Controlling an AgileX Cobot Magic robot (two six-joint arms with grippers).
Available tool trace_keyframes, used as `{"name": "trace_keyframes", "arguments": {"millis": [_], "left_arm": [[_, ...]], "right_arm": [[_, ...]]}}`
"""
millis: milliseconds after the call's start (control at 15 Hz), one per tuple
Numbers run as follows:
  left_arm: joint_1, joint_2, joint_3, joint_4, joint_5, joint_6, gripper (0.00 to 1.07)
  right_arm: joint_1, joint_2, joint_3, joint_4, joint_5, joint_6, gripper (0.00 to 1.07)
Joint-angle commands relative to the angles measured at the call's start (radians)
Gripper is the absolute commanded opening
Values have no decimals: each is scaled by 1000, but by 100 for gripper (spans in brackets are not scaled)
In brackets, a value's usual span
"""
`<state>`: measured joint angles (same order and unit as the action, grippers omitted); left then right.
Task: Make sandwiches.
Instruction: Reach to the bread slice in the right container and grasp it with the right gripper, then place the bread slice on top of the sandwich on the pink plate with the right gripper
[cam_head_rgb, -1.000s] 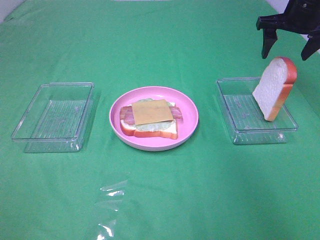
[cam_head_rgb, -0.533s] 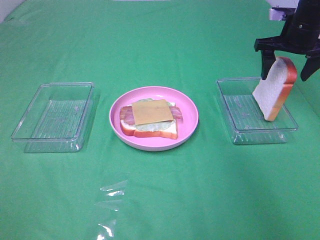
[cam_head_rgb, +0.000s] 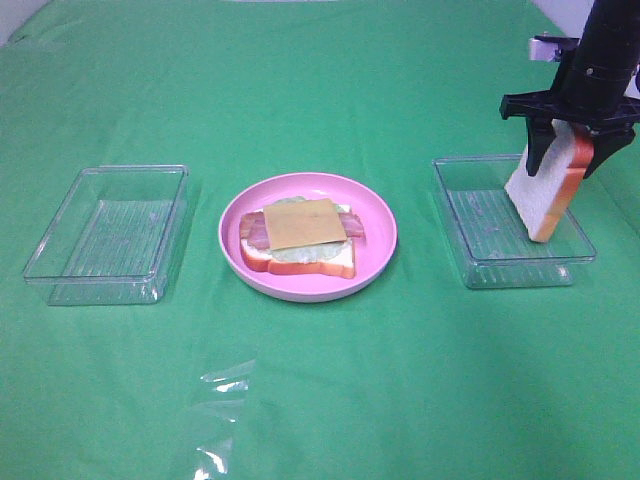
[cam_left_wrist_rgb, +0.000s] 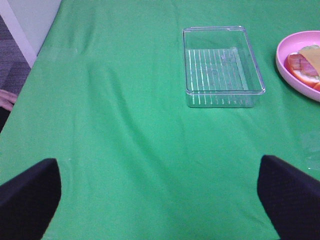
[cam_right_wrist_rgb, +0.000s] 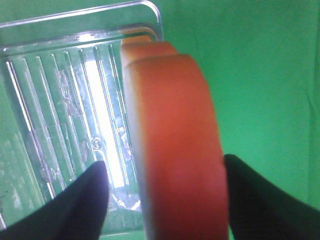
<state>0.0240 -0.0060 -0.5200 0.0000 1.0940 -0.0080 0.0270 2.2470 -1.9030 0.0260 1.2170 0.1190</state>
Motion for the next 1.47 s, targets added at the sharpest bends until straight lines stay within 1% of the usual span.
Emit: {"name": "trace_keyframes", "arguments": {"millis": [67,133,467,600,733,800,1067,1333,1467], "left_arm": [[0,-16,3,0,-16,0,101],[0,-16,3,0,-16,0,101],[0,-16,3,0,-16,0,101],[0,-16,3,0,-16,0,101],[0,-16,3,0,-16,0,101],[0,-16,3,0,-16,0,101],[0,-16,3,0,-16,0,101],[0,-16,3,0,-16,0,101],[0,-16,3,0,-16,0,101]], "right_arm": [[-3,6,8,3,93,-11,41],[-3,6,8,2,94,-11,40],[-3,6,8,-1,112,-11,40],[-3,6,8,-1,114,-11,31],[-3,6,8,0,114,-7,13],[-2,6,8,12,114,-7,2],[-1,0,8,31,114,-7,2],[-1,-54,8,32,114,-7,2],[-1,-91,8,59,114,-7,2]]}}
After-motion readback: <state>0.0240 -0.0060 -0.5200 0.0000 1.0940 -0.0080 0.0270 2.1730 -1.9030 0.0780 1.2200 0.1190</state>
